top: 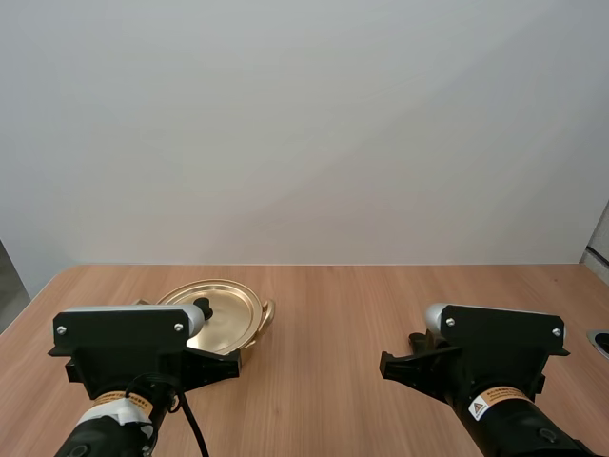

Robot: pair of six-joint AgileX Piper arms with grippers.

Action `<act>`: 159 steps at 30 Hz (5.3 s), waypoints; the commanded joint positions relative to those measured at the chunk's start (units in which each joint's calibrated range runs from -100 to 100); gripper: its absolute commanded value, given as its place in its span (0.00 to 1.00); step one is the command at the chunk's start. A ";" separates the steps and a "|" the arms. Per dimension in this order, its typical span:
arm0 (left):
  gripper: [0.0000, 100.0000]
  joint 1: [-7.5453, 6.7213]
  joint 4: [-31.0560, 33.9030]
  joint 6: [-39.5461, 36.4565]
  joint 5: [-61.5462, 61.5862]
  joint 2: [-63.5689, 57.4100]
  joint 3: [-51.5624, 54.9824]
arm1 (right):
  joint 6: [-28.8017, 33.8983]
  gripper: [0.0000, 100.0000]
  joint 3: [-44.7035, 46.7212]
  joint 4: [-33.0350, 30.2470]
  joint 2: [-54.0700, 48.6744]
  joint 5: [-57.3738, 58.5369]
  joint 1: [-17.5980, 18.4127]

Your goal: Open the pot, put the car inside, and close it

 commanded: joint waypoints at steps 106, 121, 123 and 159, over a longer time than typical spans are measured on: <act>0.00 1.37 -6.40 26.01 70.58 69.40 -77.08 | -28.80 0.00 -32.00 8.34 4.42 45.17 0.47; 0.00 1.37 -2.41 30.59 70.58 80.21 -80.26 | -28.80 0.00 -32.00 8.34 4.29 45.17 -0.13; 0.00 1.37 -2.41 30.59 70.58 80.94 -80.26 | -28.80 0.00 -32.00 8.34 4.29 45.17 -0.19; 0.97 1.37 -4.35 31.35 70.58 81.77 -67.52 | -28.80 0.00 -32.00 8.34 4.18 45.17 -0.34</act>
